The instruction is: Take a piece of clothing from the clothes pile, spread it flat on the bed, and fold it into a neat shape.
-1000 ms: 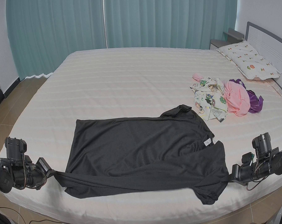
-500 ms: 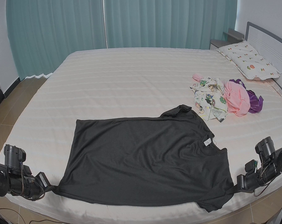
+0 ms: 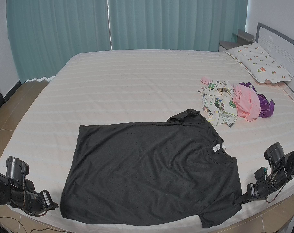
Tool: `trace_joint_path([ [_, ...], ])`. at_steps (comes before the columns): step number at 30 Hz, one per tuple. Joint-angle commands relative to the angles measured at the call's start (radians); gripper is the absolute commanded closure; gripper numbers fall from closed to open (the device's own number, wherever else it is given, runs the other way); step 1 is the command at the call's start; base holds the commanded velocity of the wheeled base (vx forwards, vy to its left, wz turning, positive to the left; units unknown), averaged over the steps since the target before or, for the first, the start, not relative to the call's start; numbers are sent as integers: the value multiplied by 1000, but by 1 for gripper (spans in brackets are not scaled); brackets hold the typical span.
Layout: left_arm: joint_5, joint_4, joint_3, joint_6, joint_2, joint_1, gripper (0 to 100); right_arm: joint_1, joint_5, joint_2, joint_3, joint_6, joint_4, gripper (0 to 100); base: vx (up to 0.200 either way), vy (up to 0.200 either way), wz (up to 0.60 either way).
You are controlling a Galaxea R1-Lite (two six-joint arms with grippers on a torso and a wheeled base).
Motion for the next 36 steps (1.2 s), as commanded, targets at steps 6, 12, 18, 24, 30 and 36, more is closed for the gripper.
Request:
trace_joint_path([
  [6, 0, 5, -28, -4, -3, -2, 0, -35, 7, 0, -44, 9, -10, 0, 0, 0, 0],
  [12, -1, -3, -129, -35, 4, 3, 0, -81, 10, 5, -77, 15, -56, 0, 0, 0, 0],
  [18, -39, -3, -258, -92, 69, -4, 0, -72, 5, 22, -84, 125, -177, 0, 0, 0, 0],
  [24, -49, -5, -365, -109, 190, -4, 0, -56, -4, 66, -110, 208, -275, 0, 0, 0, 0],
  [30, -50, -8, -539, -179, 328, -17, 0, -3, -38, 95, -171, 334, -336, 0, 0, 0, 0],
  [36, -59, -8, -649, -264, 392, -44, 0, 36, -62, 115, -194, 371, -373, 0, 0, 0, 0],
])
